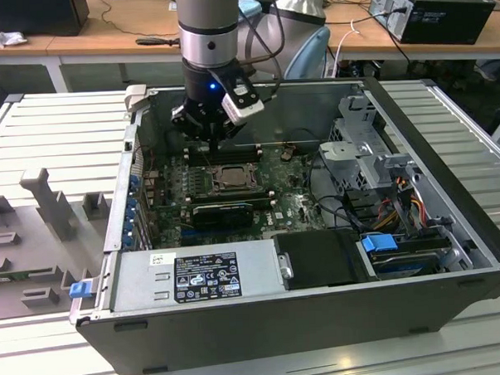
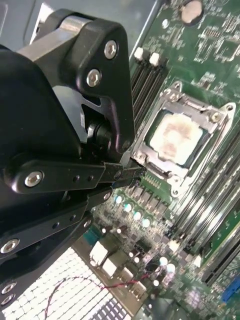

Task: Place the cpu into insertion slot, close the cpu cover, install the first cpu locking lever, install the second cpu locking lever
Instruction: 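Install the first cpu locking lever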

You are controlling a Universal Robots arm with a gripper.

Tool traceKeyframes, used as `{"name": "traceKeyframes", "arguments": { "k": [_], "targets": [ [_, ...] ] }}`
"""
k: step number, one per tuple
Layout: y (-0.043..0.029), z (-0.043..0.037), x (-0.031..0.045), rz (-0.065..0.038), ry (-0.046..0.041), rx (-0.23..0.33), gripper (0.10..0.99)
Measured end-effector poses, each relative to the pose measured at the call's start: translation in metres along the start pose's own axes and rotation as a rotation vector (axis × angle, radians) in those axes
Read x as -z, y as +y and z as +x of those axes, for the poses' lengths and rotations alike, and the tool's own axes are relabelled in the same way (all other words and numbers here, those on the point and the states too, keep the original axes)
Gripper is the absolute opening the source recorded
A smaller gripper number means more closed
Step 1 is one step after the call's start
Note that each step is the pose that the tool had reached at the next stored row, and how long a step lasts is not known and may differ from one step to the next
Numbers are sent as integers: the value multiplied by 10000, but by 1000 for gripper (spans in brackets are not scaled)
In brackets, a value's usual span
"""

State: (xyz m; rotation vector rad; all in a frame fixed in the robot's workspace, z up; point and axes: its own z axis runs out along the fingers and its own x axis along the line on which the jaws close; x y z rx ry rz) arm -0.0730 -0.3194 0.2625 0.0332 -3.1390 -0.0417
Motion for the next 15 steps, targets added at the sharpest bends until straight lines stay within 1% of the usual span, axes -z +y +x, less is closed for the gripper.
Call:
{"name": "traceKeyframes", "arguments": {
  "k": [2, 3, 5, 6, 8, 10, 11, 15],
  "targets": [
    [2, 86, -1, -1, -11, 3, 106],
    [3, 166, -1, 0, -19, 1, 106],
    [5, 254, -3, -1, -27, 0, 106],
    [7, 284, -4, -1, -27, 0, 106],
    [18, 333, -7, -2, -28, 0, 106],
    [45, 351, -11, -1, -26, 0, 106],
    [96, 366, -18, -1, -26, 2, 106],
    [216, 379, -44, -2, -26, 2, 106]
  ]
}}
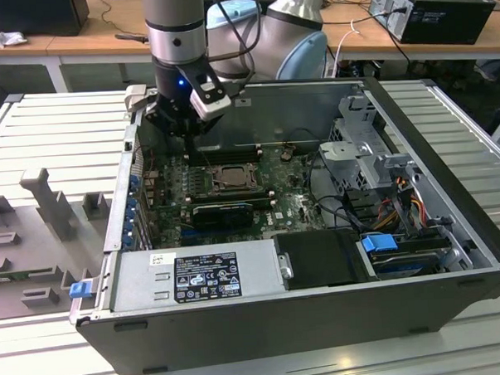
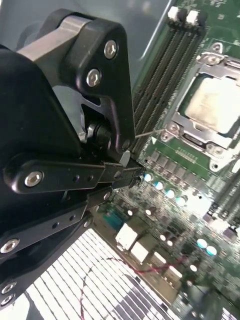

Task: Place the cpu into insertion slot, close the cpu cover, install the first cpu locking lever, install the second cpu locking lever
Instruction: 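Install the first cpu locking lever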

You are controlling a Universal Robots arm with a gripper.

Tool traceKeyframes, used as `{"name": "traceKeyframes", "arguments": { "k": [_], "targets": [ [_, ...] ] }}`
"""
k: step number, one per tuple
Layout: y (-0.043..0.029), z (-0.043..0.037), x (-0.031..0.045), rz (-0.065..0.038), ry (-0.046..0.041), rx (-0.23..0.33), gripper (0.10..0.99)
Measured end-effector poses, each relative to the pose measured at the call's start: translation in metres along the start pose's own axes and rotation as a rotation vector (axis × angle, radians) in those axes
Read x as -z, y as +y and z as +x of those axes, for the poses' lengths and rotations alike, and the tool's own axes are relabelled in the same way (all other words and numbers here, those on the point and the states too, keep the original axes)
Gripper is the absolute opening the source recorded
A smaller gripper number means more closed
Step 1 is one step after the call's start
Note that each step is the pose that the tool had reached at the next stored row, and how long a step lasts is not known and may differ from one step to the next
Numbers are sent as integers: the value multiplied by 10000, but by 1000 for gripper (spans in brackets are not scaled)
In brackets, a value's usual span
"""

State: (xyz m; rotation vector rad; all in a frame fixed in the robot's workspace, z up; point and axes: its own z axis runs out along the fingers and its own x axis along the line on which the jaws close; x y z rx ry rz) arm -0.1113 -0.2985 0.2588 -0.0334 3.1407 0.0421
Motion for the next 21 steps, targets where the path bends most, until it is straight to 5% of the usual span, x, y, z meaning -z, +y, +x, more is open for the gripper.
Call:
{"name": "traceKeyframes", "arguments": {
  "k": [5, 21],
  "targets": [
    [136, -2, -49, -3, -2, -2, 106],
    [133, -141, -50, 29, 1, -1, 106]
  ]
}}
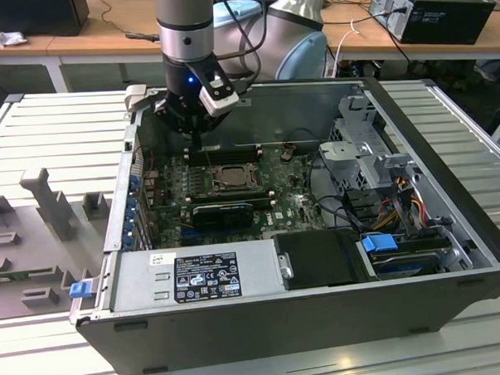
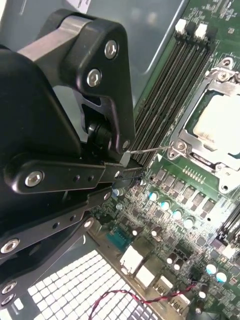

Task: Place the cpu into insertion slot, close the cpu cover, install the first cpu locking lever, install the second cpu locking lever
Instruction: 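Install the first cpu locking lever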

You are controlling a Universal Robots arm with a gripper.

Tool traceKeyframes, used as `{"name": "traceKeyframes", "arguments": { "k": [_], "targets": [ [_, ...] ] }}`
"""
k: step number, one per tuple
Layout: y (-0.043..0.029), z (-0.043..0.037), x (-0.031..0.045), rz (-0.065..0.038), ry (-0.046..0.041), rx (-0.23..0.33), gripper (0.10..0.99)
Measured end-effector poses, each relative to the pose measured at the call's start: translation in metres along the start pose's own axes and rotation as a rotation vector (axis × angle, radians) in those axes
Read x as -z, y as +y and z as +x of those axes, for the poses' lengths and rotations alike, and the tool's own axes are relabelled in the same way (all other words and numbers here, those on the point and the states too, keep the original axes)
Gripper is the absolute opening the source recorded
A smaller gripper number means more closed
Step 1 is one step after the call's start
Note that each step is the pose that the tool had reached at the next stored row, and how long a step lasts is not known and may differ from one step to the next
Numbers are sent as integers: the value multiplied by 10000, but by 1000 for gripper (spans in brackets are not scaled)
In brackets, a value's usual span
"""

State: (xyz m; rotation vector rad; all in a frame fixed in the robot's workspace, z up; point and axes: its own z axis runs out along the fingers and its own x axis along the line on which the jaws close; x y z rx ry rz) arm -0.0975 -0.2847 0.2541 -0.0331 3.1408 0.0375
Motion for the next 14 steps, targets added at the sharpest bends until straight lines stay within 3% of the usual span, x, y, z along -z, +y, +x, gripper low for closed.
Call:
{"name": "traceKeyframes", "arguments": {
  "k": [4, 5, 6, 8, 10, 14],
  "targets": [
    [-1, -55, -2, 20, -1, 1, 106],
    [-3, -145, -8, 35, 0, -1, 106],
    [-7, -303, -19, 41, 1, 5, 106],
    [-11, -459, -35, 27, 1, 54, 106],
    [-12, -464, -37, -299, -4, 170, 106],
    [-13, -464, -89, -304, 1, 329, 106]
  ]
}}
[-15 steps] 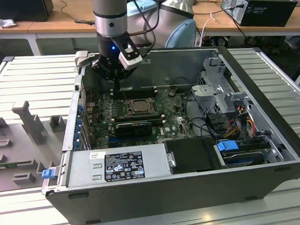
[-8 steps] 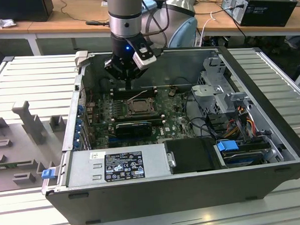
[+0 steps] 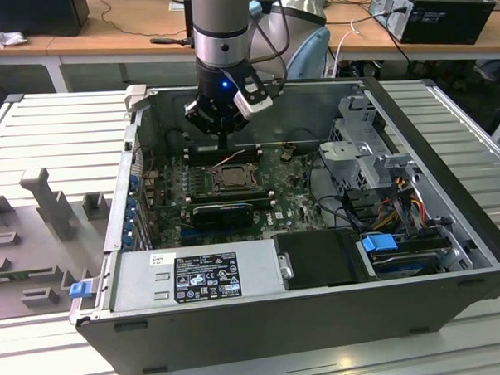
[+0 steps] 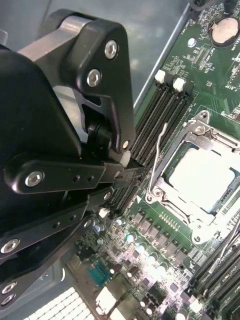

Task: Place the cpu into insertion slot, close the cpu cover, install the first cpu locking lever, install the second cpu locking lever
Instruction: 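Install the first cpu locking lever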

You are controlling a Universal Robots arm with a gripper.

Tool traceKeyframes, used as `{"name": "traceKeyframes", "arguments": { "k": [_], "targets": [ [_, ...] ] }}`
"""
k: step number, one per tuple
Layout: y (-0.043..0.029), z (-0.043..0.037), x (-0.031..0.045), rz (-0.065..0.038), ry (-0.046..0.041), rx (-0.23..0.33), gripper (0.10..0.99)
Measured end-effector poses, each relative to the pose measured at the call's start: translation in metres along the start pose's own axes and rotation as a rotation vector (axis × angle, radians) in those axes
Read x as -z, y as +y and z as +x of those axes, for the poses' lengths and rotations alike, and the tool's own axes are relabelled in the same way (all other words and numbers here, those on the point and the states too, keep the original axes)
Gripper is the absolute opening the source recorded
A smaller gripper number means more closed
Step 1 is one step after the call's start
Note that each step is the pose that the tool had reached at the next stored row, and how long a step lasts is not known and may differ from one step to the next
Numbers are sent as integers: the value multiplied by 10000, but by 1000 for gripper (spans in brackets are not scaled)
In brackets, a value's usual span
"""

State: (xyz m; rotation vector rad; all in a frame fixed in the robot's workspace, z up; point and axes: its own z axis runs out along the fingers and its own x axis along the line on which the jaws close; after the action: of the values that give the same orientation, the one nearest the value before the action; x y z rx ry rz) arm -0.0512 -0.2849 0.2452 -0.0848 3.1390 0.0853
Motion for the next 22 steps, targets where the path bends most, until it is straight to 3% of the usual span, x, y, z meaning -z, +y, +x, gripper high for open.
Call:
{"name": "traceKeyframes", "arguments": {
  "k": [9, 13, 16, 19, 22],
  "targets": [
    [-2, -5, -8, 0, 3, 51, 106],
    [-4, -25, -28, 0, 30, 549, 106],
    [-6, -67, -67, -12, 39, 711, 106],
    [-4, -181, -148, -12, 38, 720, 106],
    [-6, -192, -176, -9, 3, 721, 106]
  ]
}}
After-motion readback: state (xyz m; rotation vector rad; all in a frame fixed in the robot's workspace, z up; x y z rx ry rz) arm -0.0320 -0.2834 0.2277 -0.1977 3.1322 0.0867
